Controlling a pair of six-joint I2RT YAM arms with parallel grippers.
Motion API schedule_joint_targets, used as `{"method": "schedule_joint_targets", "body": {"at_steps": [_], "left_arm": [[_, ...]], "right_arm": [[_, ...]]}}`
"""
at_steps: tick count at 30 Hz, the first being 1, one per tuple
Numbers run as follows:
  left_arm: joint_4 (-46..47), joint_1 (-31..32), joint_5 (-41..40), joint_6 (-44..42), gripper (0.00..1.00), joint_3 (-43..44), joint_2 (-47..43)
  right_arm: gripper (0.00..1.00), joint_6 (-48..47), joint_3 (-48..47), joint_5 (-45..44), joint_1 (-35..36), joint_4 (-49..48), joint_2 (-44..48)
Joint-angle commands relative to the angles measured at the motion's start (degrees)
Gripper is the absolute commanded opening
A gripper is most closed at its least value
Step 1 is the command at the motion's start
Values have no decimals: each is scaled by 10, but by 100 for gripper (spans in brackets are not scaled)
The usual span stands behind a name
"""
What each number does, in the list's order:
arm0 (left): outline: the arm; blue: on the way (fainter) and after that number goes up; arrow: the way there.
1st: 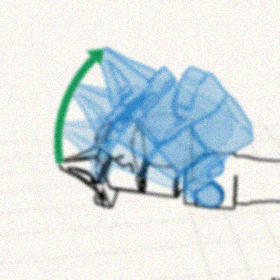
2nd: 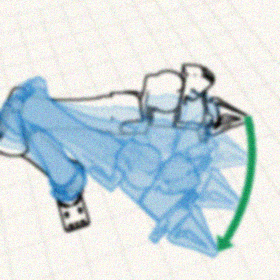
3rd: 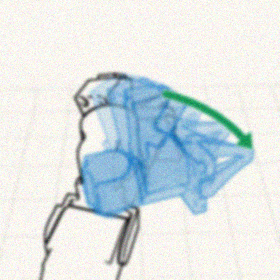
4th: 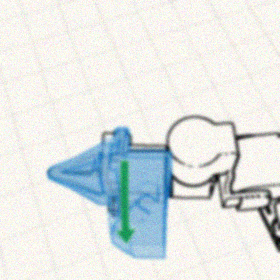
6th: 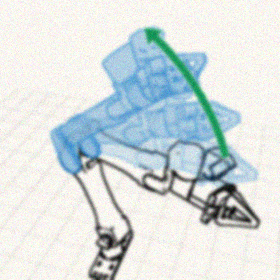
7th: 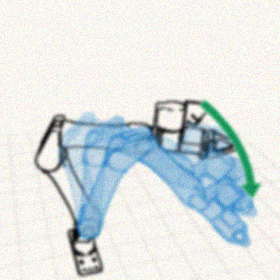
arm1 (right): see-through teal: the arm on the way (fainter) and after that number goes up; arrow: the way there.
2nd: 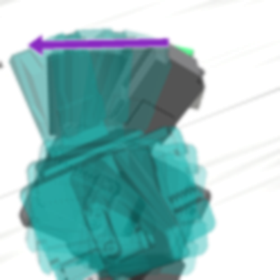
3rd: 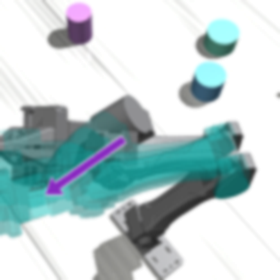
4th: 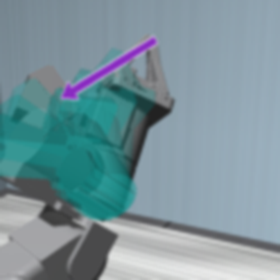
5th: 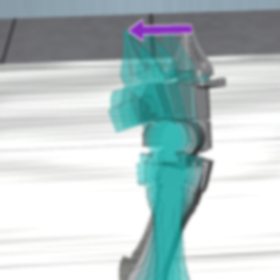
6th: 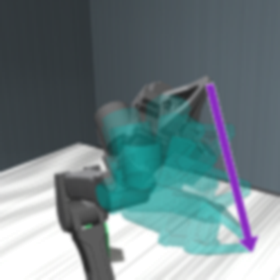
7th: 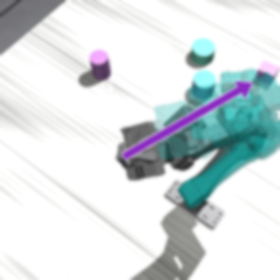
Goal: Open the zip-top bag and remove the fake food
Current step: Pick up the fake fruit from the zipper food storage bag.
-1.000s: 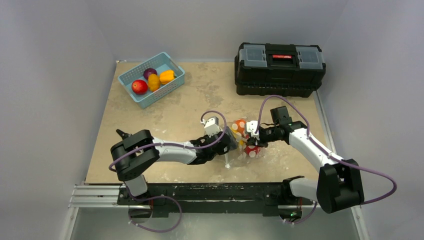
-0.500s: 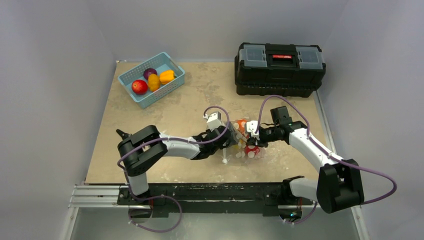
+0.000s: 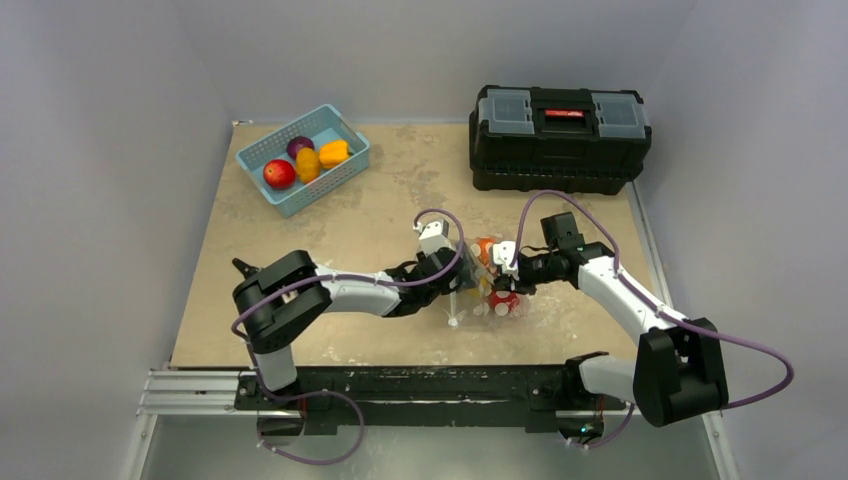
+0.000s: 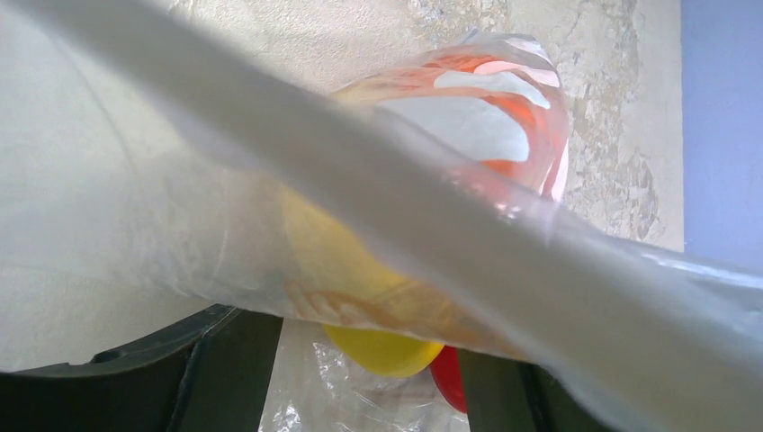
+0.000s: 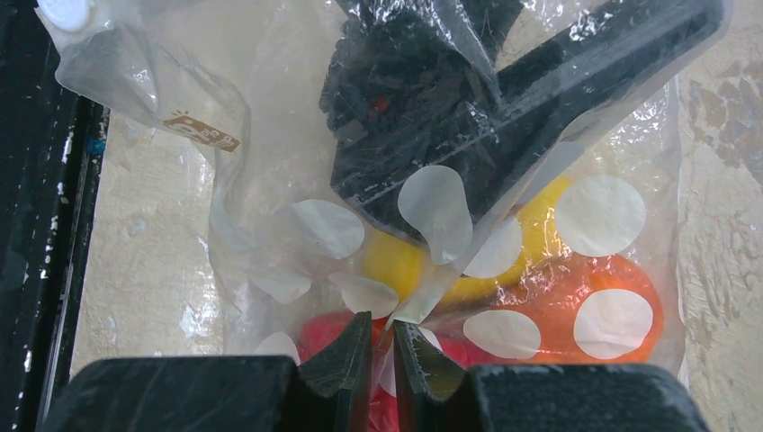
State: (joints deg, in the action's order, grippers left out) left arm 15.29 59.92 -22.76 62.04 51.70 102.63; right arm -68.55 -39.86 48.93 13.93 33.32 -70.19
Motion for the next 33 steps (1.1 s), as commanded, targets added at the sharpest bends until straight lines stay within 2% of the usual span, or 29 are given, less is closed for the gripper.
{"method": "schedule_joint_targets", "body": {"at_steps": [1, 5, 12, 19, 23, 29, 33], "left_arm": [[8, 0, 5, -37, 67, 27, -18], [-9, -2, 3, -39, 69, 51, -5], [-125, -14, 24, 0, 71, 131, 55], [-189, -18, 37, -16, 72, 179, 97], [-195, -19, 47, -32, 69, 189, 116], [-194, -19, 40, -77, 36, 180, 101], [-184, -19, 35, -123, 6, 158, 60]], "right_arm": [[12, -1, -12, 4, 4, 0, -4], [12, -1, -13, 4, 4, 0, -4], [12, 0, -12, 3, 4, 0, -4], [12, 0, -12, 1, 4, -1, -5], [12, 1, -13, 0, 4, 0, -6], [12, 2, -14, -3, 4, 0, -6], [12, 3, -14, -5, 4, -1, -5]]}}
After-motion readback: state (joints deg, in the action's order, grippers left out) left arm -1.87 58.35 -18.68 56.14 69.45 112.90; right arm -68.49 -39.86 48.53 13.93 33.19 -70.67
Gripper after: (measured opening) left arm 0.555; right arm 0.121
